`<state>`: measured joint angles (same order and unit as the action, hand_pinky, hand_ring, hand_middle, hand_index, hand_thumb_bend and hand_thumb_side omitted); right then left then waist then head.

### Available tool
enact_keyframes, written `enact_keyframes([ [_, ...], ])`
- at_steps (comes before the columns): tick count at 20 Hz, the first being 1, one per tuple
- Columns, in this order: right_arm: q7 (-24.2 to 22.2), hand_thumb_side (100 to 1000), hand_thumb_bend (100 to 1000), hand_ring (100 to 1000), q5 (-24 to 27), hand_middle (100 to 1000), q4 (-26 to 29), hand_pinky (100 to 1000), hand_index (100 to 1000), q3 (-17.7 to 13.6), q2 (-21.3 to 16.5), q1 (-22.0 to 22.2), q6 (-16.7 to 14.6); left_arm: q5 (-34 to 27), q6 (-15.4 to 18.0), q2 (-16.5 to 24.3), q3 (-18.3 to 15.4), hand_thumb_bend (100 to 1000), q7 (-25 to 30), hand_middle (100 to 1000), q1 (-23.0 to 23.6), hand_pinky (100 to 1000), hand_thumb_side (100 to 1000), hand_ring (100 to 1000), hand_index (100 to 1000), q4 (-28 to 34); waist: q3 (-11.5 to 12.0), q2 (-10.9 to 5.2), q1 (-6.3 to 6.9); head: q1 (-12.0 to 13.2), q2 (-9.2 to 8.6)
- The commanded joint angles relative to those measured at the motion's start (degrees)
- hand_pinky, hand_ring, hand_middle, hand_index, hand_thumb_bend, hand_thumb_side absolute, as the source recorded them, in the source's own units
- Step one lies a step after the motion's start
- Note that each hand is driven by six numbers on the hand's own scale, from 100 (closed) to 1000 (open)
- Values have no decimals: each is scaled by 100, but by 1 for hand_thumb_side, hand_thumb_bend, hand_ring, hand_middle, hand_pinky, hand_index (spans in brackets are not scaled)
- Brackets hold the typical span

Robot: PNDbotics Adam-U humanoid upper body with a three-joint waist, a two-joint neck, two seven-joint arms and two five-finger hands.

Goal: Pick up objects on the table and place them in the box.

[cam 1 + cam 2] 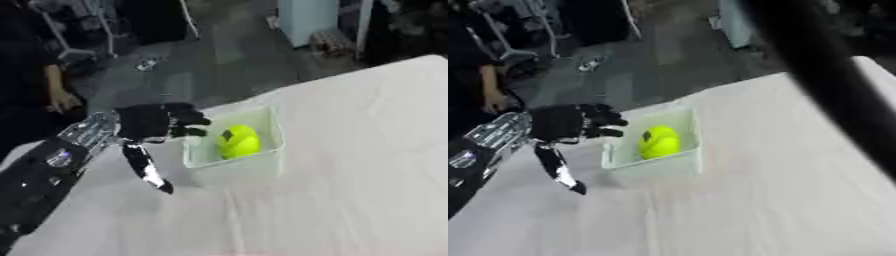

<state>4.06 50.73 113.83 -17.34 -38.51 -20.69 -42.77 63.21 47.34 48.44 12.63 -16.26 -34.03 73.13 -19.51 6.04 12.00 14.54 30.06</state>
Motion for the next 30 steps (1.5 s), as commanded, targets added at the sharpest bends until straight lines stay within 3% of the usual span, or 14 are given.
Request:
enact_keyframes([
  [1,-32,982,100,372,-113,376,76,100,557,-61,-232,97,-68,-1084,-284,590,-394,318,-231,980,525,1000,1000,956,1000,1094,98,-135,-134,-19,-97],
  [2,-25,982,100,372,-156,376,76,100,557,-80,-241,183,-102,-1504,-418,712,-474,318,-332,980,902,1000,1000,956,1000,1515,159,-167,-161,-52,-92],
  [3,-16,978,100,372,-202,374,76,100,552,-103,-248,271,-145,-1848,-541,808,-543,273,-387,929,1271,881,971,877,953,1945,224,-198,-194,-91,-95],
  [5,0,976,100,372,-315,373,76,100,548,-148,-247,471,-264,-2394,-771,872,-725,285,-473,792,1999,636,832,695,812,2889,358,-246,-268,-172,-90],
  [6,2,976,100,372,-393,373,76,100,548,-171,-233,604,-329,-2633,-855,769,-844,285,-580,792,2344,636,832,695,812,3353,461,-271,-320,-225,-64],
  [7,7,972,100,372,-475,372,76,100,545,-191,-209,736,-397,-2849,-926,605,-947,304,-674,638,2654,444,759,507,698,3730,569,-296,-376,-272,-14],
  [9,36,970,100,371,-674,371,76,100,542,-227,-134,1028,-558,-3316,-869,128,-1091,284,-822,573,3112,303,672,404,633,4046,795,-350,-482,-382,103],
  [10,53,971,100,372,-796,371,76,100,543,-243,-86,1189,-640,-3574,-801,-150,-1152,292,-894,586,3268,329,686,426,644,4097,909,-381,-542,-477,167],
  [11,75,969,100,372,-913,370,76,100,539,-243,-46,1311,-710,-3800,-719,-353,-1203,254,-921,532,3349,236,636,348,595,4122,989,-404,-588,-564,220],
  [14,152,962,100,371,-1288,369,76,100,536,-247,96,1694,-888,-4500,-165,-1071,-1321,249,-779,514,3362,228,630,327,576,4144,1227,-485,-735,-864,382],
  [16,275,959,100,371,-1491,367,76,100,533,-310,169,1872,-912,-5122,144,-1328,-1319,236,-531,503,3320,219,631,313,564,4146,1355,-539,-801,-1076,400],
  [19,420,960,100,371,-1796,365,76,100,528,-334,222,2065,-919,-6061,118,-1425,-1318,228,-90,495,3167,222,627,310,554,4146,1486,-599,-848,-1247,277],
  [25,566,965,100,372,-2244,367,76,100,529,-107,288,2080,-920,-6794,300,-1458,-1421,226,490,493,3174,216,629,303,551,4147,1515,-600,-840,-1174,-115],
  [30,707,965,100,371,-2262,367,76,100,530,-44,210,1926,-920,-7399,224,-1591,-1369,228,868,495,3442,199,625,286,552,4147,1374,-597,-786,-1043,-64],
])
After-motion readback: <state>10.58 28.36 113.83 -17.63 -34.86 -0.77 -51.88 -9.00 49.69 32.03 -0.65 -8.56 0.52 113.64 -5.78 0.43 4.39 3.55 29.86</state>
